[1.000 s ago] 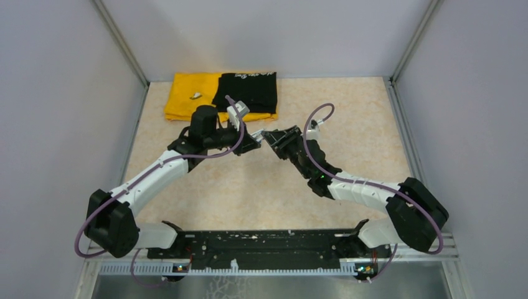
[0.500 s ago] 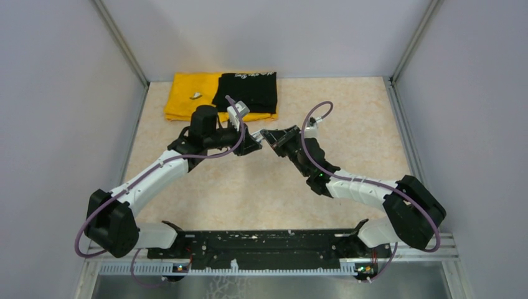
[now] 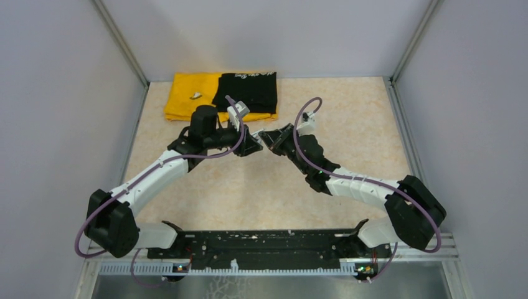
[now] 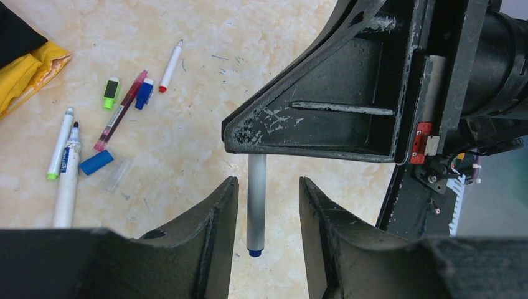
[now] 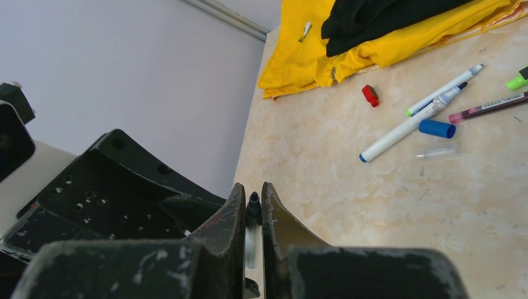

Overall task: Insert the pens into the pen caps
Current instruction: Adjust the pen.

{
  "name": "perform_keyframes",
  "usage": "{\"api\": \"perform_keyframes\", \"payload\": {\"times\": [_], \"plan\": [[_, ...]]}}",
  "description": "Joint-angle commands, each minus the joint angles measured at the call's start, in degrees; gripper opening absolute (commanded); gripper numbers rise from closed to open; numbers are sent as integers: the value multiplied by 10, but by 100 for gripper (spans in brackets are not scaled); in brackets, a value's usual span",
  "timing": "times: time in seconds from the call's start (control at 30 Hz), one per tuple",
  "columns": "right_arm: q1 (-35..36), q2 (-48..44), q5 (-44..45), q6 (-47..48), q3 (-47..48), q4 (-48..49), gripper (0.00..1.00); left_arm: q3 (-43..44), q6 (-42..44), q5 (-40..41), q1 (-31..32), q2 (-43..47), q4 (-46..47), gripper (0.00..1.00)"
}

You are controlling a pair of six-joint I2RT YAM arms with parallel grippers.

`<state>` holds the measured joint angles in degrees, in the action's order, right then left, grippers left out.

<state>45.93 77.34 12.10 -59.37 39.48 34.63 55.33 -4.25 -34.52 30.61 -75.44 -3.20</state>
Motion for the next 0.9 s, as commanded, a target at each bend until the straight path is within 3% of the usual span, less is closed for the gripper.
{"api": "perform_keyframes", "payload": {"times": [0.0, 0.17, 0.73, 0.87], "plan": [[-1, -19, -25, 41, 33, 8, 0, 3, 5, -15, 1, -4, 12, 44], [-2, -20, -34, 43, 34, 6, 0, 4, 4, -19, 1, -7, 12, 36], [-2, -24, -47, 41, 39, 18, 0, 7, 7, -28, 1, -15, 7, 31], [-2, -28, -42, 43, 35, 16, 0, 8, 7, -29, 1, -17, 7, 19]]}}
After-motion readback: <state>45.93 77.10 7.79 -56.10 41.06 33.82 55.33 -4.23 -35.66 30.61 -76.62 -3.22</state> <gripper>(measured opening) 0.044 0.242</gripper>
